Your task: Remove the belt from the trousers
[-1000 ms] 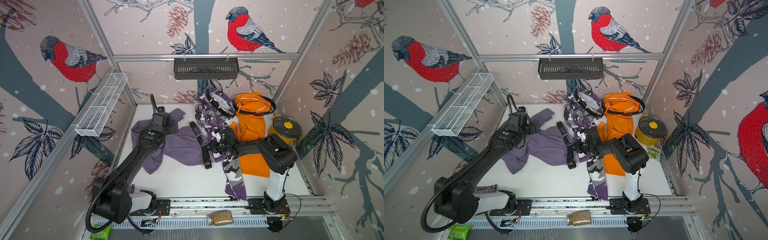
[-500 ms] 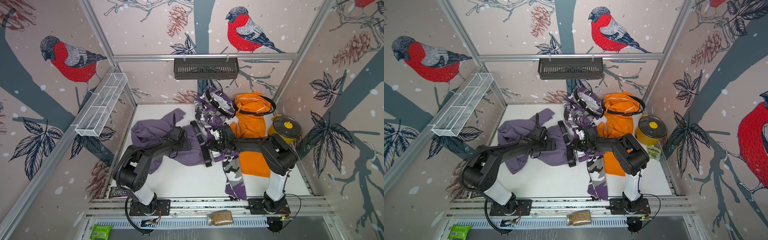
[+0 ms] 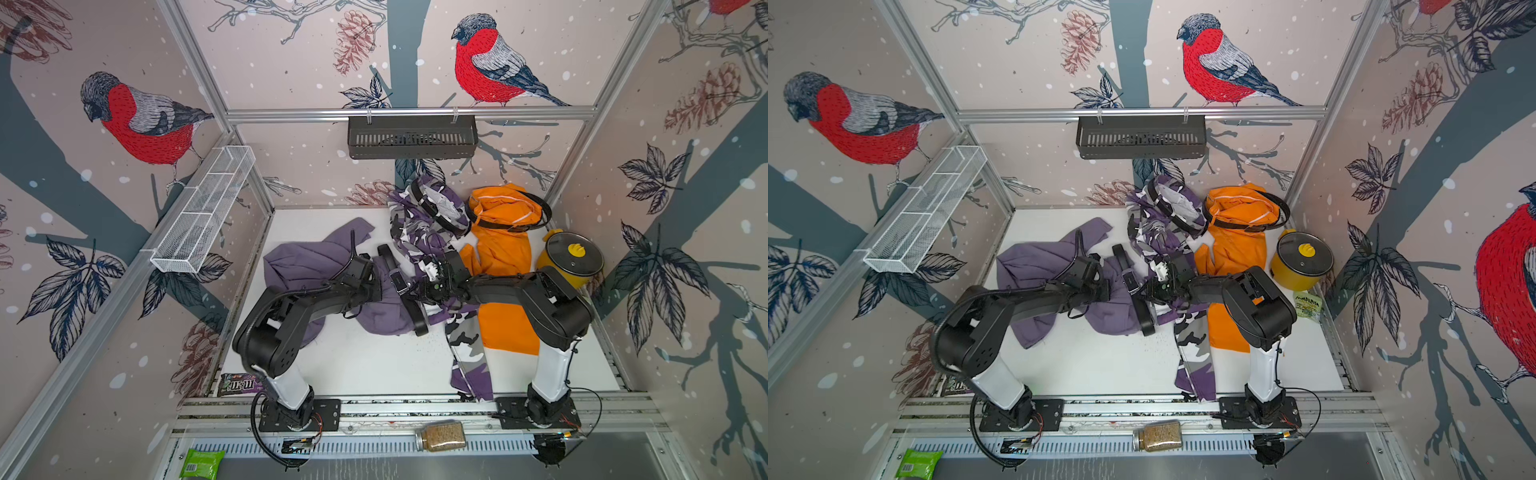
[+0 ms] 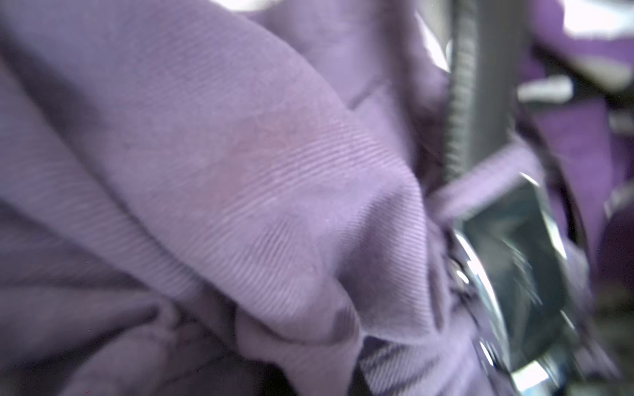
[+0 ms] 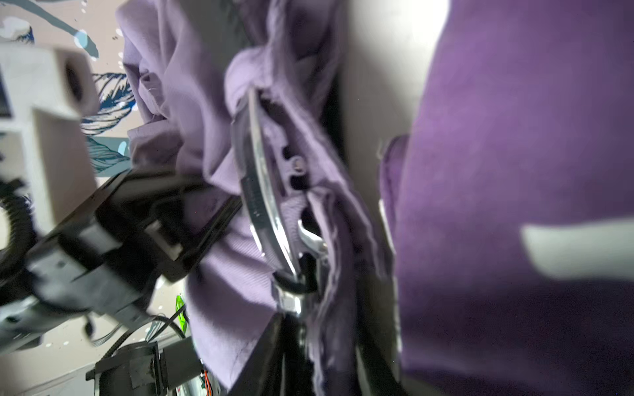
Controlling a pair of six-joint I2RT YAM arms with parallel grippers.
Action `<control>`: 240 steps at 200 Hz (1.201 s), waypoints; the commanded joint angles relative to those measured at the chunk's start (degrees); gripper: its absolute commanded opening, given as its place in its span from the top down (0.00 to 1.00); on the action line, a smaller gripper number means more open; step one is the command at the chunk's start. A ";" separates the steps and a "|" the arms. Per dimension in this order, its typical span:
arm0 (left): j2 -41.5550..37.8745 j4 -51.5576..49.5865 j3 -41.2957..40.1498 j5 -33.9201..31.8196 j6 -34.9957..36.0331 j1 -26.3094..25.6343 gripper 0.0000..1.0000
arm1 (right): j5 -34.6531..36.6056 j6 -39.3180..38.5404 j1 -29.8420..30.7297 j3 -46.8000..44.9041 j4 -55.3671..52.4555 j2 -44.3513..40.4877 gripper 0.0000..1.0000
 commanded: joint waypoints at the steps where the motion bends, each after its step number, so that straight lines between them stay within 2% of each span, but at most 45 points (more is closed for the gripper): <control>1: -6.98 -8.58 1.27 -0.37 0.09 -0.09 1.00 | 1.74 -3.65 0.36 1.64 -3.95 -1.54 0.62; 19: -10.74 -12.26 4.23 0.12 1.26 -0.28 1.00 | 3.12 -6.44 0.87 3.79 -7.35 -3.43 0.54; 49: -12.14 -16.33 7.08 0.76 2.98 -0.76 1.00 | 5.93 -10.09 1.53 6.95 -11.80 -6.31 0.44; 106: -14.41 -14.83 5.95 -0.63 1.93 -0.90 1.00 | 14.14 -15.84 4.53 12.88 -21.99 -7.94 0.34; 146: -15.41 -13.56 3.65 -2.36 0.83 -0.89 1.00 | 8.03 -11.65 7.22 10.23 -17.46 -4.28 0.34; 186: -16.65 -12.56 -0.37 -4.25 -0.25 -0.87 1.00 | 6.57 -7.66 7.95 7.60 -12.35 -1.40 0.33; 240: -17.97 -11.35 -4.23 -5.18 -1.29 -0.81 1.00 | 4.34 -6.20 8.32 7.51 -10.47 2.49 0.31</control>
